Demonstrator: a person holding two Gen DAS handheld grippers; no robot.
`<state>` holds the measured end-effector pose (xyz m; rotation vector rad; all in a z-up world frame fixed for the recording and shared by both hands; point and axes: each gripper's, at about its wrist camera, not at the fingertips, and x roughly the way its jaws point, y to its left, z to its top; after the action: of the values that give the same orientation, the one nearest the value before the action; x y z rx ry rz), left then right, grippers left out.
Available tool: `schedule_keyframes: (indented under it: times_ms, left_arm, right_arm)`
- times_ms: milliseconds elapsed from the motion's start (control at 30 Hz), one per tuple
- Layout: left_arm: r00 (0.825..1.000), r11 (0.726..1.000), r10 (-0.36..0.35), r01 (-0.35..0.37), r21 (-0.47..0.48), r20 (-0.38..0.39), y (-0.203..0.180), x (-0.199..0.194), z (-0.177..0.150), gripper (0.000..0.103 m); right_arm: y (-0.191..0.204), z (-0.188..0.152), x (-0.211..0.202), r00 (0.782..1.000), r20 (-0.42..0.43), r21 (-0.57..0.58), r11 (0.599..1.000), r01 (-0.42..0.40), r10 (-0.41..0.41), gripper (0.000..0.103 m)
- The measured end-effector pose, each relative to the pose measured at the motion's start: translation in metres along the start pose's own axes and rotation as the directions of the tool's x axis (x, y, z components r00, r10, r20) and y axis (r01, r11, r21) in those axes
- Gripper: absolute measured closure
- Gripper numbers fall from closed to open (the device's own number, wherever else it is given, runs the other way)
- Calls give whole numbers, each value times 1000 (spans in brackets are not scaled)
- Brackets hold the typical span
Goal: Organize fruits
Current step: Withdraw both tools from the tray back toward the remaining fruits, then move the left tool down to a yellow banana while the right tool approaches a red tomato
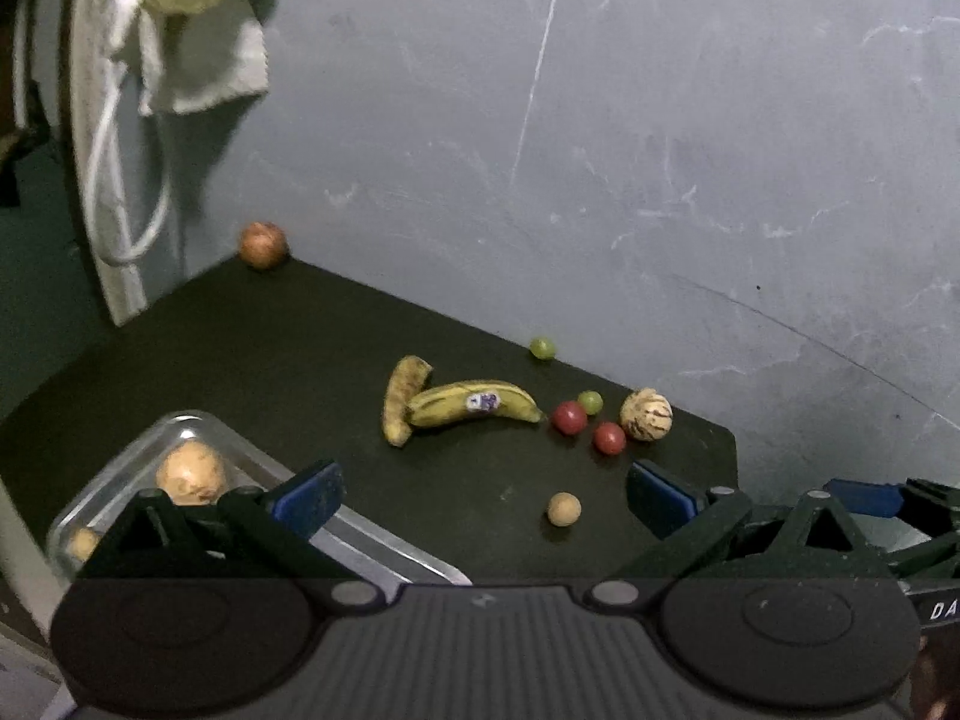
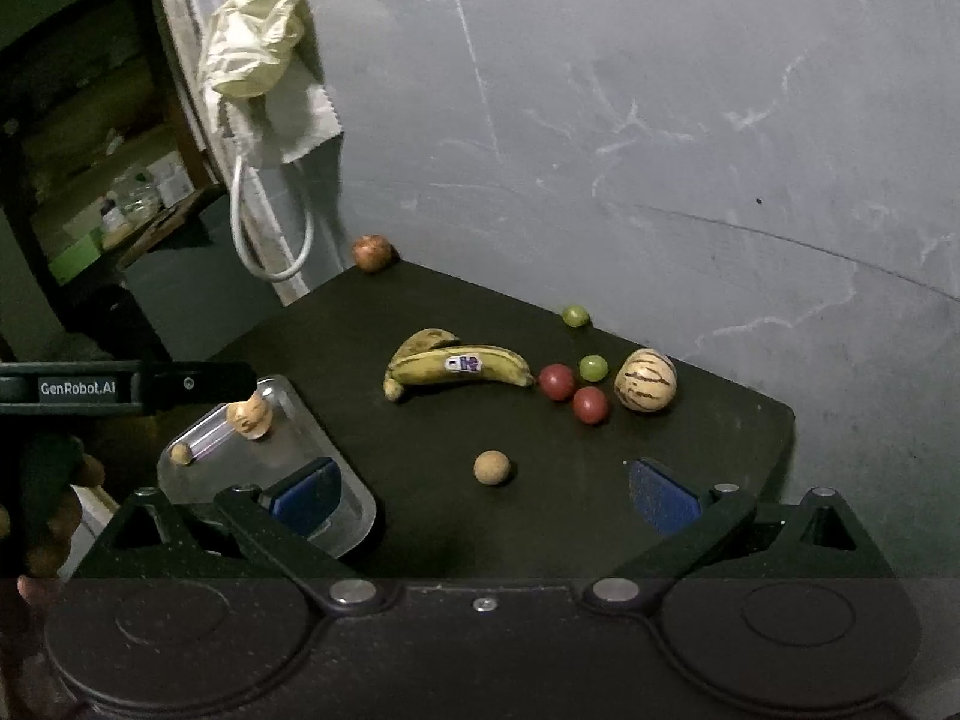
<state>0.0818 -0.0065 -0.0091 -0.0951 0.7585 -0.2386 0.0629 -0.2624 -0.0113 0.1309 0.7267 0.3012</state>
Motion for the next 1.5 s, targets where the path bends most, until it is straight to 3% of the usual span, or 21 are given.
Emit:
schedule_keyframes:
  times_ms: [367, 500, 667, 867, 1200, 1400, 1500]
  left_arm:
    - [994, 987, -100, 104, 125, -34, 18, 69, 34, 1]
    - [987, 965, -156, 160, 206, -38, 22, 102, 46, 1]
    - [964, 909, -244, 267, 319, -111, 22, 145, 55, 1]
    - [918, 811, -322, 394, 431, -234, 19, 191, 62, 5]
    - [853, 652, -357, 520, 551, -381, 13, 241, 74, 9]
    - [818, 613, -349, 568, 549, -457, 12, 259, 71, 18]
    - [810, 606, -346, 578, 547, -473, 13, 263, 70, 22]
  right_arm:
    - [2, 6, 37, 991, -50, 66, 990, 127, -123, 1]
    - [2, 4, 48, 984, -74, 68, 984, 167, -162, 1]
    - [-2, 3, 61, 976, -98, 82, 976, 203, -195, 1]
    - [-2, 0, 87, 973, -122, 73, 976, 205, -195, 1]
    - [-12, 5, 121, 969, -161, 62, 977, 202, -190, 1]
    - [-19, 10, 135, 966, -170, 75, 975, 209, -194, 1]
    - [-23, 12, 139, 967, -166, 87, 974, 211, -194, 1]
